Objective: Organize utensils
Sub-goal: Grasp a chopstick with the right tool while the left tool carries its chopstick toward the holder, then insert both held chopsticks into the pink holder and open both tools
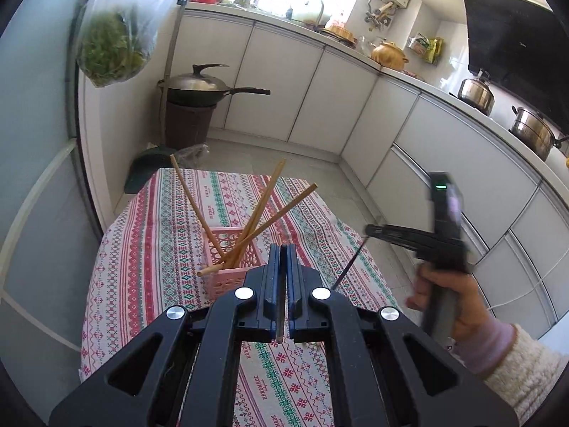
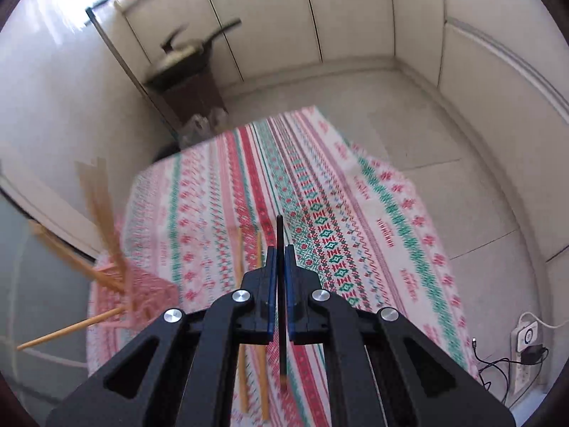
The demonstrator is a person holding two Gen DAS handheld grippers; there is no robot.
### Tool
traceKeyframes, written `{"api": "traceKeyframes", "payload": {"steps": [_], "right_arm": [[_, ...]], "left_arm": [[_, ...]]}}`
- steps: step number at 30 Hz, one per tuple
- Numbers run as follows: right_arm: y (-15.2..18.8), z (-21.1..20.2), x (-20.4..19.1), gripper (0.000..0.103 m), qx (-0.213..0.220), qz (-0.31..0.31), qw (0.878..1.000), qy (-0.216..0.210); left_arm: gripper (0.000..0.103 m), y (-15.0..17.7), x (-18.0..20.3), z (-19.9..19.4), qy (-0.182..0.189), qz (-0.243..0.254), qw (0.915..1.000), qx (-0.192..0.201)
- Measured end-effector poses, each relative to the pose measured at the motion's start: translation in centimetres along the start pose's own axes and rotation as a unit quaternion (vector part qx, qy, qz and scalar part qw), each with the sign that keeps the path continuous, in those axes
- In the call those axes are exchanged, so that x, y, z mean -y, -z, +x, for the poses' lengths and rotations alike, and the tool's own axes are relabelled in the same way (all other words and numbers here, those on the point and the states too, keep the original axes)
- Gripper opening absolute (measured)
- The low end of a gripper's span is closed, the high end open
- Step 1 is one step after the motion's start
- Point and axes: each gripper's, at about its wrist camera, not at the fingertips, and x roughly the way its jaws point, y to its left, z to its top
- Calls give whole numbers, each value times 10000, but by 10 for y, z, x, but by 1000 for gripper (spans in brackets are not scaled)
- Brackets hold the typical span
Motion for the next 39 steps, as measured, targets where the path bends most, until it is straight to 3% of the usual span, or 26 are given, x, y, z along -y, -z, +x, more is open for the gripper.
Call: {"api": "traceKeyframes", "payload": {"steps": [6,15,28,32,35,37,39], "right_arm": [[5,-84,-2,4,640,111,9969,-435],[-15,-150,-12,4,1085,246,9877,-1101],[-26,-157,-31,4,1066,217,9823,-1527],[-28,-152,-38,4,955,208,9825,-1588],[-30,-154,-46,5,940,165,9810,-1689],[-32,-159,-53,5,966,132,9792,-1778],[-34,-163,-60,5,1008,110,9776,-1843]], "left_arm": [[3,-9,-1,-16,-141,-90,9996,241],[3,-46,3,-42,-366,-93,9964,754],[3,-92,-2,11,-986,-14,9917,820],[5,-95,-9,37,-1081,-65,9927,540],[28,-93,-22,29,-1139,-402,9905,655],[33,-96,-27,14,-1114,-507,9889,844],[55,-97,-31,-6,-1122,-627,9854,1113]]}}
